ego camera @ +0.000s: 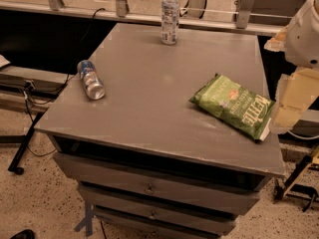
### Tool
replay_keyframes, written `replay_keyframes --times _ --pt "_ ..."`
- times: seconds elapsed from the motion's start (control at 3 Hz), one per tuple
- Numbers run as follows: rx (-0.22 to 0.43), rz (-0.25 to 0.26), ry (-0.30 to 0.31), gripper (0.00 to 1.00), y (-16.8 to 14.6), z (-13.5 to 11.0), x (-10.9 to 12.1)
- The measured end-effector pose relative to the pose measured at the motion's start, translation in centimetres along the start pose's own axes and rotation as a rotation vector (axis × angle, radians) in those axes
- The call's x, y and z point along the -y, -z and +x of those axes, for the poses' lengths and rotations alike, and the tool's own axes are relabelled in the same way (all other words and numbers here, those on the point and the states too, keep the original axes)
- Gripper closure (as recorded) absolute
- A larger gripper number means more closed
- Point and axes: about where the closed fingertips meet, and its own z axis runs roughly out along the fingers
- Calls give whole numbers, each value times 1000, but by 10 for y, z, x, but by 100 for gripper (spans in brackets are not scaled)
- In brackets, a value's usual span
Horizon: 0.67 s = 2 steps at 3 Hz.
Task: Move redbull can near blue plastic bottle
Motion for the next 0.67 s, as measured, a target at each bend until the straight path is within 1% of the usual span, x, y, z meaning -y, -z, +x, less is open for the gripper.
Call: replay_keyframes --times 0.33,0.67 --pt "0 0 0 0 0 0 0" --pt "68 -10 -21 0 -24 -27 11"
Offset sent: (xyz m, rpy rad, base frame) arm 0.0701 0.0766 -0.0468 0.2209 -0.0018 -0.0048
